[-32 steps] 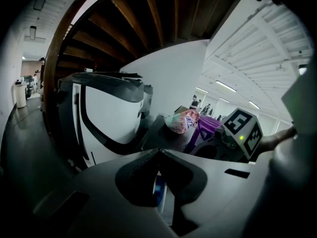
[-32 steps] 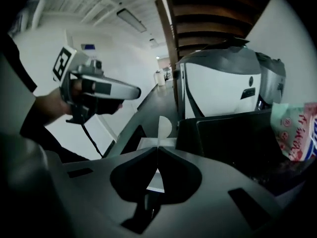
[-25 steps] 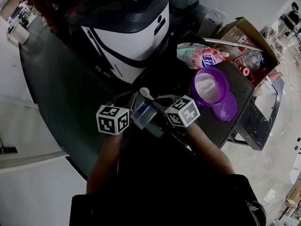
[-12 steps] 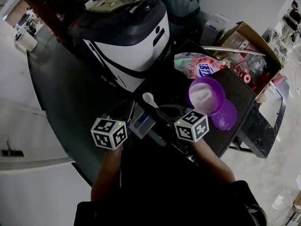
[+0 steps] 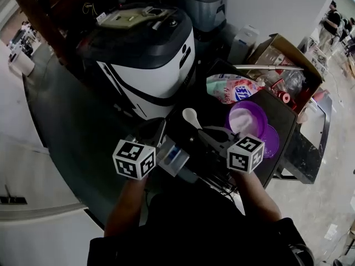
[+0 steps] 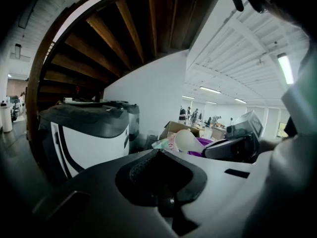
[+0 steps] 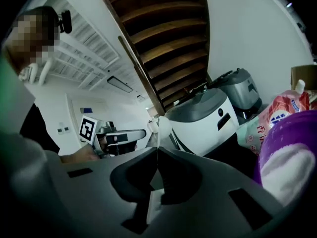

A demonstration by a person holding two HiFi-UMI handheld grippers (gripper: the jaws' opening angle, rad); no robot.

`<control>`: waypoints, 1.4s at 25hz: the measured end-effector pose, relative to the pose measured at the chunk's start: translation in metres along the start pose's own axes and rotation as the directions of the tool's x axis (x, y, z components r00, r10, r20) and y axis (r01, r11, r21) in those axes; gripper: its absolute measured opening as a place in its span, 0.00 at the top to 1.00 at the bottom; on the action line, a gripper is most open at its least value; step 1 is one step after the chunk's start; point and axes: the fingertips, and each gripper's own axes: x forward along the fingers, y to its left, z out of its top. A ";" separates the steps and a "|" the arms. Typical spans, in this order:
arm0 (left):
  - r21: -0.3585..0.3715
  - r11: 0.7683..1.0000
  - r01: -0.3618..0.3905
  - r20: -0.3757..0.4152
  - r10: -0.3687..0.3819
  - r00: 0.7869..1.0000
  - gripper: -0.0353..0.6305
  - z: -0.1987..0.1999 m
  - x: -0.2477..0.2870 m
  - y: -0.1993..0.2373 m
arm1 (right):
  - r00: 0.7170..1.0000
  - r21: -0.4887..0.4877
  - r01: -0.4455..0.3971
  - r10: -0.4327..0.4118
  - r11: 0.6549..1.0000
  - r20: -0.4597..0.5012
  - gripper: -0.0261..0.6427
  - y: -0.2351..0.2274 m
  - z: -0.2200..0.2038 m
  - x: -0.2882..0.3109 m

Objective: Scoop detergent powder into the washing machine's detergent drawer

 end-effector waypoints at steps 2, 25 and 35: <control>0.015 0.999 0.040 0.011 -0.040 0.999 0.94 0.008 0.001 -0.002 | 0.999 0.046 -0.011 0.008 0.999 0.048 0.93 0.001 0.012 -0.003; 0.165 0.983 -0.080 0.271 0.033 0.962 0.93 0.125 -0.029 0.039 | 0.912 -0.129 0.156 -0.092 0.979 0.399 0.93 0.022 0.143 -0.053; 0.109 0.992 -0.068 0.242 0.040 0.969 0.94 0.101 -0.018 0.034 | 0.920 -0.166 0.201 -0.128 0.965 0.371 0.94 0.015 0.122 -0.055</control>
